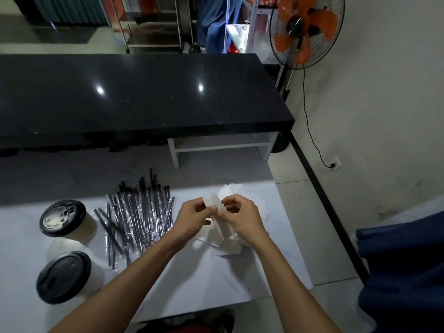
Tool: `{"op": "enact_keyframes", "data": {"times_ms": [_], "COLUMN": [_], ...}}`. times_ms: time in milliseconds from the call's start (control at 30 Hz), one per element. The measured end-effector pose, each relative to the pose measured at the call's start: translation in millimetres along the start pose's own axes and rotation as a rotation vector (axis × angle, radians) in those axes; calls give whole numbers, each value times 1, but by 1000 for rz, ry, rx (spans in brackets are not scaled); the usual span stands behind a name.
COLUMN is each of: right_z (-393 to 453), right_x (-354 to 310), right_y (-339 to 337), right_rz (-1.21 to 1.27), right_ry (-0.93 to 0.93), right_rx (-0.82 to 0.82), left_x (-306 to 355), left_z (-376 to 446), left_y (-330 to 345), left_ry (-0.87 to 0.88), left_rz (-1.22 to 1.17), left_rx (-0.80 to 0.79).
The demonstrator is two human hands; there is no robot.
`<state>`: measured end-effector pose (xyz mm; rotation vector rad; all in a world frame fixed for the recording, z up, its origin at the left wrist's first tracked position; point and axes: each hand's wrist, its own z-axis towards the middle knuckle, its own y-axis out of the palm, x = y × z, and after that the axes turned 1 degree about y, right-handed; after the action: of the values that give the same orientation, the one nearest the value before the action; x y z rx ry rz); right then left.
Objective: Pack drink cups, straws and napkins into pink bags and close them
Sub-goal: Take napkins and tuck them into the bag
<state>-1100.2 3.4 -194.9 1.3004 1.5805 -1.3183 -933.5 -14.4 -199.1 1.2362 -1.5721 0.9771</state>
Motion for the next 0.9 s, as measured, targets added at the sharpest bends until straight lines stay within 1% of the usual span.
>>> {"op": "enact_keyframes", "data": {"times_ms": [67,100,133,200,233,333,400,433,500,667,767,900], "right_z": [0,0,0,1,2,0,-2,-2,-1,0,2,2], "right_x": [2,4,7,17,22,30,33,36,40,40,39,34], "right_y": [-3,-6,-10,-18,-21,-22,-19,-18,-17,-20,-25,-35], "right_rz": [-7,-28,-81,-286,-420,-750,-883,-904,-838,-600,-536,-484], "right_ry": [-16,-16,-13,-17,-36,-85,-109,-131,-139,-52,-47,-62], "right_rx": [13,53,106,192,194,86,47,50,93,168,211,227], "left_x": [-3,-4,-4,-5,-7,-15,-20,-22,-24,-24,-24,-22], "left_z": [0,0,1,2,2,3,3,2,0,-1,0,0], "left_y": [-1,-2,-3,-6,-8,-12,-14,-14,-14,-12,-11,-5], "left_ry": [-5,-10,-19,-51,-67,-111,-138,-147,-149,-138,-138,-123], "left_rz": [-54,-72,-85,-105,-107,-101,-89,-88,-90,-88,-79,-57], "left_rx": [52,77,99,128,139,159,169,172,174,183,188,184]}}
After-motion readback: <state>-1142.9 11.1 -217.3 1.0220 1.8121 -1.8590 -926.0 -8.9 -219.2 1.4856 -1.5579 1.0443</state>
